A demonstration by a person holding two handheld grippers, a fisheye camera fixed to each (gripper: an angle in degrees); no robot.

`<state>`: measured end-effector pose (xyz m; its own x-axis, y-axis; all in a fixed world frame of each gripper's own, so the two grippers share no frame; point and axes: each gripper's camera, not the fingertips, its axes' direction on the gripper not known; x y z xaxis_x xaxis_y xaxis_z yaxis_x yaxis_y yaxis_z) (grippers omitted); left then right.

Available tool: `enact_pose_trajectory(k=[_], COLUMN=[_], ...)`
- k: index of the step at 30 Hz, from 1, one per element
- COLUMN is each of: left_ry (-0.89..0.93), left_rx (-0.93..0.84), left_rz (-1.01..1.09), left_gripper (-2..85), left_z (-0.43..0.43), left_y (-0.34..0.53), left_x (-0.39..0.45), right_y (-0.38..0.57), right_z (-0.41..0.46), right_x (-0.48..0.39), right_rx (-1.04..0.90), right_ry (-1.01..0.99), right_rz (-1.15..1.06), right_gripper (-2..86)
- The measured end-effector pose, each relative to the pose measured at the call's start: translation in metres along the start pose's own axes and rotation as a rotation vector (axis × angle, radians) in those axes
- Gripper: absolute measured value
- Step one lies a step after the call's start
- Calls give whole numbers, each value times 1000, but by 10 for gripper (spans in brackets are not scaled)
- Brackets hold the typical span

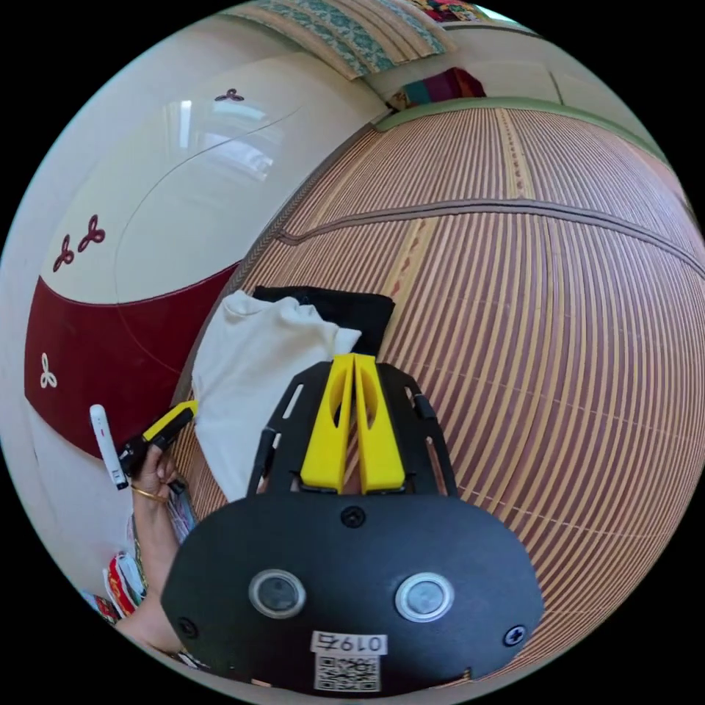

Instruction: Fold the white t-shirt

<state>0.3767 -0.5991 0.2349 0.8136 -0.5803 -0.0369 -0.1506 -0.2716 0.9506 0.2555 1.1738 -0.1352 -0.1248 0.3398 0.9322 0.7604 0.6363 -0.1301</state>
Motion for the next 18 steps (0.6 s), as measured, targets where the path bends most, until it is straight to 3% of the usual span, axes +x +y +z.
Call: enact_pose_trajectory(k=[4,7,13,18], left_ry=[7,-5,-14,-119], left_rx=[7,92,46,318], left_rz=[-19,-61,-58,-108], left_gripper=[17,15,12,10], left_z=[3,-6,20,-28], left_y=[3,9,15,27], left_x=[-1,-2,1,12], right_y=[22,40,58,151], right_z=[-20,-25,10,-71], right_x=[-44,-86,-146,-223], right_rx=[119,162,12,253], right_ry=[156,133,121,217], right_rz=[-92,-213,-281,-518], right_gripper=[-10,-10,-10,-10])
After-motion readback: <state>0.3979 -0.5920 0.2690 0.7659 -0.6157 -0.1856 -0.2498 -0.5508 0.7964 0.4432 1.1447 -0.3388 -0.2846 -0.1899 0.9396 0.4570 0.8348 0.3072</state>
